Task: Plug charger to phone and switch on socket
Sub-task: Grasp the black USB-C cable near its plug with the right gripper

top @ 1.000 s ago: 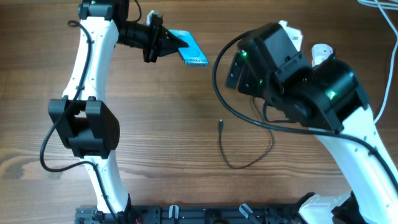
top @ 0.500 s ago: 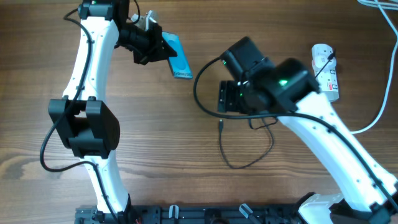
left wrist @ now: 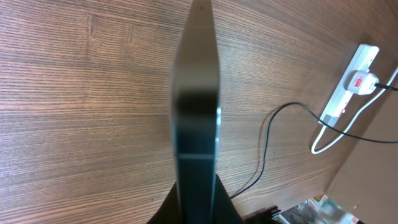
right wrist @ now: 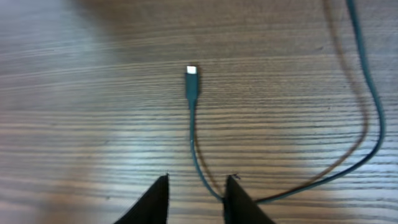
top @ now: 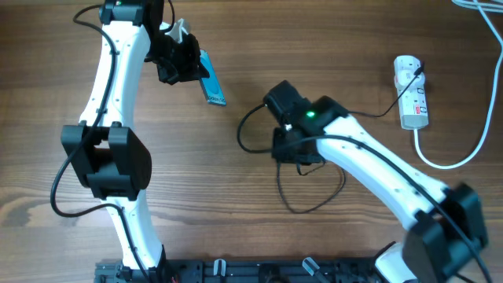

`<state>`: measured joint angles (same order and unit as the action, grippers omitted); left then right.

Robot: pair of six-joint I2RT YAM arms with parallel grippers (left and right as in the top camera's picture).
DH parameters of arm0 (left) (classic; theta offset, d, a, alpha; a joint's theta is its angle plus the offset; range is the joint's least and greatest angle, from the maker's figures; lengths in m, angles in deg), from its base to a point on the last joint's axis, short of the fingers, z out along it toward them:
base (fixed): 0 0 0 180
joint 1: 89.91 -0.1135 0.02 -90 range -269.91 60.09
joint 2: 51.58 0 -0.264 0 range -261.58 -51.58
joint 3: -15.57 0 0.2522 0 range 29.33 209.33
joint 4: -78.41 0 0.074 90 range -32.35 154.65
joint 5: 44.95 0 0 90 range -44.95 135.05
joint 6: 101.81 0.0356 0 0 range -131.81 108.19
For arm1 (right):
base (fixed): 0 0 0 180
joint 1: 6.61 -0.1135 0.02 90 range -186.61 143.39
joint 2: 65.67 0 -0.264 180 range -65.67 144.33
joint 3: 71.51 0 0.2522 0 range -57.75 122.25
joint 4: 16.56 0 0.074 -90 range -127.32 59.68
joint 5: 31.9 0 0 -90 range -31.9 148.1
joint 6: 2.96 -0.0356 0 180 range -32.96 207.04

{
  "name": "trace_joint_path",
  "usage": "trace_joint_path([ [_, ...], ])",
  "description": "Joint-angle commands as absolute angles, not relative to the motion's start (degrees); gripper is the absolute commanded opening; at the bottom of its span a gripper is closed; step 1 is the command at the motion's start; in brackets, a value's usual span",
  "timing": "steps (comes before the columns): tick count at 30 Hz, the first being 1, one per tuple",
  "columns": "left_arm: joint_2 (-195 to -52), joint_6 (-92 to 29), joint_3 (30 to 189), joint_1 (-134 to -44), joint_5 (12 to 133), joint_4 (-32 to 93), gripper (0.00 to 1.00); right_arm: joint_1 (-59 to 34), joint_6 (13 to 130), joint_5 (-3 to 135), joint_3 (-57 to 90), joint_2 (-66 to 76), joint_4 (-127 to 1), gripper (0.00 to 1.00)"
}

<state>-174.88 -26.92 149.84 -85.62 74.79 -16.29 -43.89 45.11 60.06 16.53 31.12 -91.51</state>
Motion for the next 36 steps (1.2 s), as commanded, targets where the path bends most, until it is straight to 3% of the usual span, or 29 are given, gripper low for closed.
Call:
trace_joint_path([
  [1,-172.98,-27.29,150.67,-84.74,74.74,-16.34,0.04,-43.71,44.65,60.84,16.05,36.43,-91.05,0.27],
  [36,-172.98,-27.27,150.67,-84.50,74.74,-16.34,0.04,-44.28,45.59,63.36,9.23,44.76,-77.10,0.30],
])
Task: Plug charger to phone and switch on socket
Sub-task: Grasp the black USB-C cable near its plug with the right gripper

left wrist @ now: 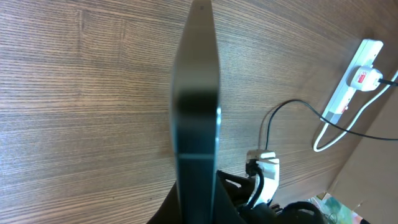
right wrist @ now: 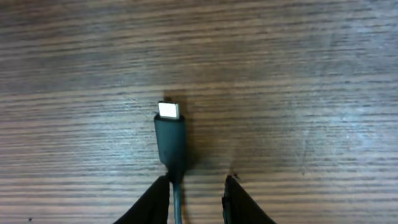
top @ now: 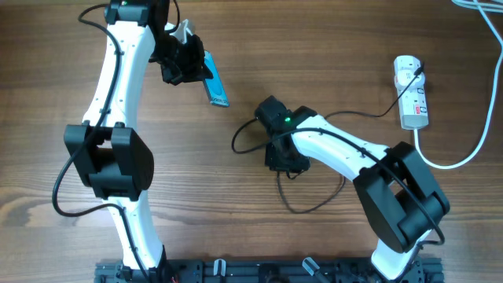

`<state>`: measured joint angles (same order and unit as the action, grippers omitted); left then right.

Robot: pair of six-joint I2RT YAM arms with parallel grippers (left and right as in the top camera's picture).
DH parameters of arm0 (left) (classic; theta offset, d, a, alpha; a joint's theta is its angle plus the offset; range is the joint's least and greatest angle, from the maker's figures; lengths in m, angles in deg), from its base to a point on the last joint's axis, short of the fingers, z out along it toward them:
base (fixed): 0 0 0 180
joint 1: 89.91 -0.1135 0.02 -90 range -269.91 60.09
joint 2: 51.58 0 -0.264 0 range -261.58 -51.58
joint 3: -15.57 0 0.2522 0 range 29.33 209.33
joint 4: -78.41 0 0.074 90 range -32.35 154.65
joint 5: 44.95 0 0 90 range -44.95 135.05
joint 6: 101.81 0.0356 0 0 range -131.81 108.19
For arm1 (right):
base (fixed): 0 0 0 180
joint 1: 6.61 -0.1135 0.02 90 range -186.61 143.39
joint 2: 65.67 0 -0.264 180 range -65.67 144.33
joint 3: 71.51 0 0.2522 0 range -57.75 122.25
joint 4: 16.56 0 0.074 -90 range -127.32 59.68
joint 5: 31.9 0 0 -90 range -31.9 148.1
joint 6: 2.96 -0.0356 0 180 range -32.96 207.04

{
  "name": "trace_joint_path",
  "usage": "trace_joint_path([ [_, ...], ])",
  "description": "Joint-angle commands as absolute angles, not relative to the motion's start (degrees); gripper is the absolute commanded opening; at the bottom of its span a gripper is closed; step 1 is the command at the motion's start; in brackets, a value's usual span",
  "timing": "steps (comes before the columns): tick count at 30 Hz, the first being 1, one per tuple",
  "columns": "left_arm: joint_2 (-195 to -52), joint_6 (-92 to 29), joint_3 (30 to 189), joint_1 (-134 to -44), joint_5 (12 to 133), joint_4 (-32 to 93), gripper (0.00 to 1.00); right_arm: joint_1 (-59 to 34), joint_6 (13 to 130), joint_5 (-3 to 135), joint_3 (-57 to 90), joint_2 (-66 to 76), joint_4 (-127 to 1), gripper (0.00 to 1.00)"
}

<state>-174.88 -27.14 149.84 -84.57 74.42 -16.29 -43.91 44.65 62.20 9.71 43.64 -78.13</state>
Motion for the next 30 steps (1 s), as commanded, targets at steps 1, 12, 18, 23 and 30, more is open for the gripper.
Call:
trace_joint_path([
  [1,-172.98,-27.27,150.67,-84.50,74.74,-16.34,0.04,-44.44,45.74,63.38,9.23,44.76,-76.82,0.32],
  [12,-172.98,-27.27,150.67,-84.50,74.74,-16.36,0.04,-44.68,43.41,62.00,9.23,44.80,-75.97,0.27],
  [18,-172.98,-27.27,150.67,-84.50,74.74,-16.36,0.04,-44.70,43.54,61.39,9.23,44.80,-76.25,0.23],
  [23,-172.98,-27.27,150.67,-84.50,74.74,-16.36,0.04,-44.70,43.58,61.37,9.23,44.80,-76.19,0.23],
  [30,-172.98,-27.27,150.67,-84.50,74.74,-16.36,0.04,-44.70,43.54,60.67,9.23,44.80,-76.21,0.22],
])
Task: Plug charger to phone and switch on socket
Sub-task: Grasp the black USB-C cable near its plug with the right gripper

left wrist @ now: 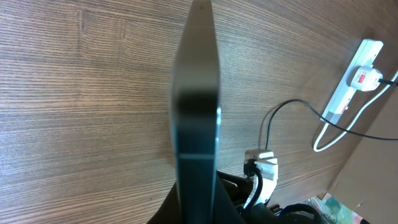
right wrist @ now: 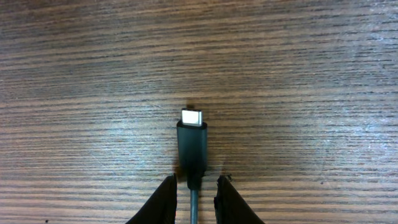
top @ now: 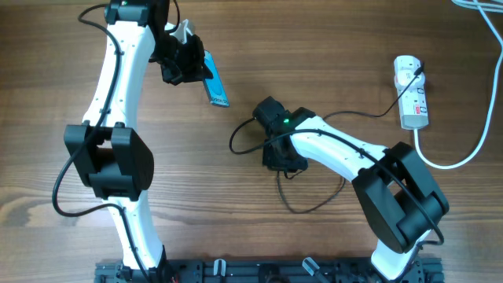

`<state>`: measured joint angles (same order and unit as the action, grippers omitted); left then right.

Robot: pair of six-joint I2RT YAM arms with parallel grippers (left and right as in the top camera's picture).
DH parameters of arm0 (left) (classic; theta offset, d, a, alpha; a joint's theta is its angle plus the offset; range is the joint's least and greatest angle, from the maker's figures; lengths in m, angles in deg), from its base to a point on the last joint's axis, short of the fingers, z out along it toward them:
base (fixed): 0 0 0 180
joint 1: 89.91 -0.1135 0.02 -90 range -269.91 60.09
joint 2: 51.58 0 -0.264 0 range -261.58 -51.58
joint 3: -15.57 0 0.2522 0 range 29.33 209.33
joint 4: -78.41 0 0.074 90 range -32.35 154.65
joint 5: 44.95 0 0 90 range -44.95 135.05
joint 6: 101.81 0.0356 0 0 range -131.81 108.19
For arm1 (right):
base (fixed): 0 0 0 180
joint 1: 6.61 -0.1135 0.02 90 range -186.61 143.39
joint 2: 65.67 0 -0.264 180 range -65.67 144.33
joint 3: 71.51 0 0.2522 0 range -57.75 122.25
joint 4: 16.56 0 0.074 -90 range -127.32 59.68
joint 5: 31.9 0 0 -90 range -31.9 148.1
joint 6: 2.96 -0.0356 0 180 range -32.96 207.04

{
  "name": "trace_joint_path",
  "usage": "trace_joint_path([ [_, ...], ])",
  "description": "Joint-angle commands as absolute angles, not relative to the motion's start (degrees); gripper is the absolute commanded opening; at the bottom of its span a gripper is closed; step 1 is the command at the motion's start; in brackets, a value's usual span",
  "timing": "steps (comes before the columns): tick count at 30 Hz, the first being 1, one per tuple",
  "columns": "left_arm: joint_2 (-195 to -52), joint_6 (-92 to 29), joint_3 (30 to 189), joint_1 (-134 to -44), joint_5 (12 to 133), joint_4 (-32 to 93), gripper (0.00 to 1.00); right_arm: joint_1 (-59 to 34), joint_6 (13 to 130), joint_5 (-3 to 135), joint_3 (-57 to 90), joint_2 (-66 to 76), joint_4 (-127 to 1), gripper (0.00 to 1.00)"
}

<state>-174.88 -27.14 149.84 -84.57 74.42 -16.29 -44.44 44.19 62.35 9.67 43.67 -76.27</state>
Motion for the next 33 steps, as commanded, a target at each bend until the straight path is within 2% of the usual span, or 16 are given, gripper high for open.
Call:
trace_joint_path([
  [1,-172.98,-27.27,150.67,-84.50,74.74,-16.36,0.04,-44.70,43.43,60.67,9.23,44.82,-76.19,0.22],
  [17,-172.98,-27.29,150.67,-84.50,74.74,-16.36,0.04,-46.58,40.43,58.48,9.23,44.82,-76.40,0.18],
  [21,-172.98,-27.29,150.67,-84.50,74.74,-16.40,0.04,-46.56,40.52,56.43,9.23,44.82,-76.45,0.21],
  [33,-172.98,-27.29,150.67,-84.50,74.74,-16.53,0.04,-46.58,41.90,57.08,9.23,44.82,-75.97,0.22],
])
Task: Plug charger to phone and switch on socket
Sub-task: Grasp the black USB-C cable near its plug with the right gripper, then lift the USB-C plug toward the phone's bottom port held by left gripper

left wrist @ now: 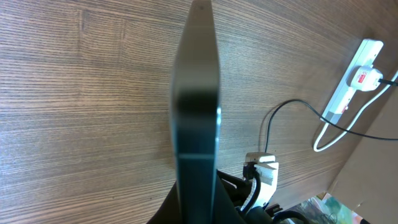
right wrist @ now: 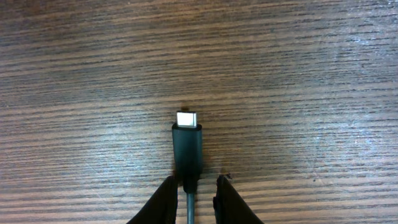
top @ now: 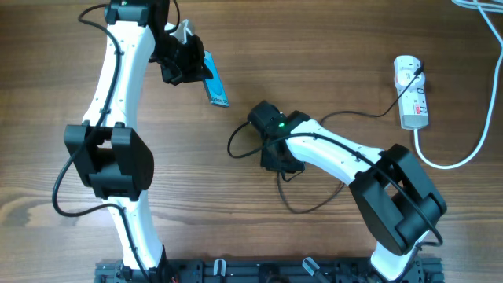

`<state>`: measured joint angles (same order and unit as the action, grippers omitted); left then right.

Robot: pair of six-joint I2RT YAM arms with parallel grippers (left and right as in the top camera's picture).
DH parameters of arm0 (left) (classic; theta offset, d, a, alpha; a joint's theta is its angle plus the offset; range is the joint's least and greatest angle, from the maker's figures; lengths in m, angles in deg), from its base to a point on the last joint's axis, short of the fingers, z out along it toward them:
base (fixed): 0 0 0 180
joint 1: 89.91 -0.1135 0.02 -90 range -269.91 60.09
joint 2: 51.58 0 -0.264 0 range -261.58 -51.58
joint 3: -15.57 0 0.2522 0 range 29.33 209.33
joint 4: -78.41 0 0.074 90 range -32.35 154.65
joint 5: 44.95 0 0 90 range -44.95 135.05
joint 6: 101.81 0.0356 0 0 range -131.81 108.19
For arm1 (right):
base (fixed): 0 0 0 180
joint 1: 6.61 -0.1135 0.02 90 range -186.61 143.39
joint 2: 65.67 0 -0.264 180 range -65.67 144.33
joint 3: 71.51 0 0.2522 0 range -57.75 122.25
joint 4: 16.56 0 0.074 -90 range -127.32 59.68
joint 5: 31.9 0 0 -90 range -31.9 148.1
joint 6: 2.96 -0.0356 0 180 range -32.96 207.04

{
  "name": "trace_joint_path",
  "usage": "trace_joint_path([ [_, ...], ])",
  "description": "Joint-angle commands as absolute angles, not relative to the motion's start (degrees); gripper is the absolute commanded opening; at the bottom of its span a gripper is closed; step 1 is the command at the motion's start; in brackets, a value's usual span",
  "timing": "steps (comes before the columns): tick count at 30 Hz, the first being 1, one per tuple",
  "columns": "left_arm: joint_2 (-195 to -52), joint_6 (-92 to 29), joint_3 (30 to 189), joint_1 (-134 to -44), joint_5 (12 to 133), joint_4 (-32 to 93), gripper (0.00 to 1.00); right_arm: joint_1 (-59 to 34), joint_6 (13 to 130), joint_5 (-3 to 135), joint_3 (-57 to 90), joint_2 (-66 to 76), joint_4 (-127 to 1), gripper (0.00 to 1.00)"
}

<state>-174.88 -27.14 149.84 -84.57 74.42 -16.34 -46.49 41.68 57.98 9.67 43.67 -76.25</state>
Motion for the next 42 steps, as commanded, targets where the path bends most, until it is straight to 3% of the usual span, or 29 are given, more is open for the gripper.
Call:
trace_joint_path([
  [1,-172.98,-27.27,150.67,-84.50,74.74,-16.53,0.04,-46.58,41.88,57.08,9.23,44.82,-75.97,0.21],
  [26,-172.98,-27.29,150.67,-84.50,74.77,-16.53,0.04,-46.58,42.03,59.69,9.23,49.46,-75.11,0.12],
  [29,-172.98,-27.25,150.67,-84.50,75.40,-16.58,0.04,-46.53,42.34,59.66,9.28,49.46,-74.76,0.04],
  [36,-172.98,-16.63,150.67,-84.37,91.71,-16.56,0.04,-46.51,46.93,64.73,11.11,46.51,-74.70,0.04],
  [42,-172.98,-6.33,150.67,-81.42,102.50,-17.15,0.04,-46.53,55.36,73.48,11.35,33.28,-75.60,0.04],
])
